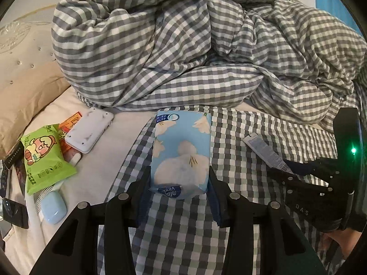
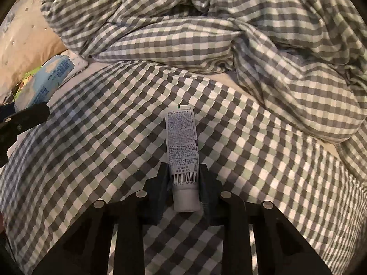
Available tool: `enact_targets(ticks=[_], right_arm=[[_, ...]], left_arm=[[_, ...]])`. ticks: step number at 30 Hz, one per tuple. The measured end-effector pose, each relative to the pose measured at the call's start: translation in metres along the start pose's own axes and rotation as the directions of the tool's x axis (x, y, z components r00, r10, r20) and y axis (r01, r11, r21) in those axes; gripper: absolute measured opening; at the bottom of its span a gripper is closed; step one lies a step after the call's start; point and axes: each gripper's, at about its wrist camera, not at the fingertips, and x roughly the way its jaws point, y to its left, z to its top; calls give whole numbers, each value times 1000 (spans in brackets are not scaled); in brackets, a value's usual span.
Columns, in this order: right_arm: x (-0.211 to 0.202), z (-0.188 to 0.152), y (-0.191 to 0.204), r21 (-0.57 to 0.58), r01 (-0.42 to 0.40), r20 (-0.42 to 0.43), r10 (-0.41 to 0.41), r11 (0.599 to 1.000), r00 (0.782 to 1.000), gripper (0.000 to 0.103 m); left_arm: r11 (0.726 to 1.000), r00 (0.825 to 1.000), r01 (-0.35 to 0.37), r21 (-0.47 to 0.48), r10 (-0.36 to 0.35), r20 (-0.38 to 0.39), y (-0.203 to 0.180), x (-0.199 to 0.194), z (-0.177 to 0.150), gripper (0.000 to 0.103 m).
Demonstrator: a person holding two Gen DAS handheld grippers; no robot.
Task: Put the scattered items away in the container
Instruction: 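Grasp the blue tissue pack with the left gripper while the right gripper grasps the white tube, then carry the tissue pack and white tube to the cardboard box with both grippers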
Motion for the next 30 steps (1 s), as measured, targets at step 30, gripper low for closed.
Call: enact_targets(ticks=[30], right_arm=[[-350,-126,-116,230,158,353,-234,960,906,25]], left_arm=[[965,949,196,175,-231,216,-193,-209,5,44]])
